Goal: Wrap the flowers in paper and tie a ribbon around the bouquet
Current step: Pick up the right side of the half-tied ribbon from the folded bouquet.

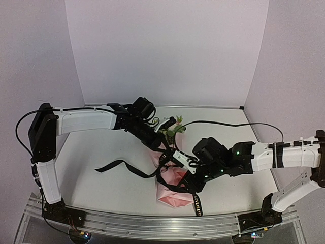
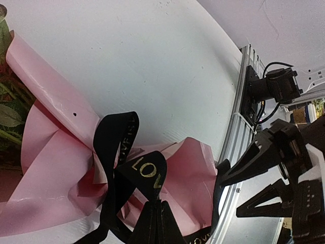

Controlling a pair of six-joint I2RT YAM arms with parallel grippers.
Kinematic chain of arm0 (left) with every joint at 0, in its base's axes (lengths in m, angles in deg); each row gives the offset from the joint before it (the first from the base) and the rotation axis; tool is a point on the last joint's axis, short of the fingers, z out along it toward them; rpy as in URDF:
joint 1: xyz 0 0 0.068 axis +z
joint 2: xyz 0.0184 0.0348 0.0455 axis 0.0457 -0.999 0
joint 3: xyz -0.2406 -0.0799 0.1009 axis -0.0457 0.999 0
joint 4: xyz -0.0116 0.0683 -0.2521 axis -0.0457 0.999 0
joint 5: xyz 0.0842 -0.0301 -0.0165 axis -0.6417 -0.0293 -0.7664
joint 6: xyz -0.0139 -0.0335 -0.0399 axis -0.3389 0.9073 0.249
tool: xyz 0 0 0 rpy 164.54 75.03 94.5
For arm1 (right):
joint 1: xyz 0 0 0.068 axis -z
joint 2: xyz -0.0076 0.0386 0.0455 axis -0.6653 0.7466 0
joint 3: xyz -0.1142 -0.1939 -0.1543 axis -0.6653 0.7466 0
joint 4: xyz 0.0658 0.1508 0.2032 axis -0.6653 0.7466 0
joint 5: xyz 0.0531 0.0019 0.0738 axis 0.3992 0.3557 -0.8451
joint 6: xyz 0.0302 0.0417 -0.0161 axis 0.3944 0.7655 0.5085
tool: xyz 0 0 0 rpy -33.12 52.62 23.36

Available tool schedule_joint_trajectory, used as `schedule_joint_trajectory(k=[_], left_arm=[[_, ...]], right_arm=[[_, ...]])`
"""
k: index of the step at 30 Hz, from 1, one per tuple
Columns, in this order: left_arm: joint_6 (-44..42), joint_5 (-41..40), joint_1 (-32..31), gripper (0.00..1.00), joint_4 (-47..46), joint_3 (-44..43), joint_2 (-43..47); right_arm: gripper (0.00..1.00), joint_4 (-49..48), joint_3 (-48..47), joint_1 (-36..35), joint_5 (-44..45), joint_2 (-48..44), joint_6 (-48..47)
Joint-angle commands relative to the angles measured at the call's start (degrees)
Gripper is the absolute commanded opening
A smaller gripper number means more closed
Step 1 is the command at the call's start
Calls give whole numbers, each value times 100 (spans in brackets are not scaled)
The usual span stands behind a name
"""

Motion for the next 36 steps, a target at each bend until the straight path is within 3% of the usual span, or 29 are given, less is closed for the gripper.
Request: schedule_joint_trajectory(k=[1, 13, 23, 27, 36], left_arm=[[31, 420, 105, 0, -177, 99, 315], [-139, 661, 257, 0, 14, 176, 365], [-148, 674, 360, 0, 31, 231, 406], [-125, 674, 414, 0, -30, 293, 442], [287, 510, 667, 0, -585, 849, 862]], right_arm=[[49, -399, -414, -24, -574, 309, -157], [42, -444, -537, -20, -618, 847, 34], [16, -335, -584, -20, -189, 760, 215], [1, -209, -614, -22, 0, 642, 232], [0, 648, -646, 32, 922, 78, 74]])
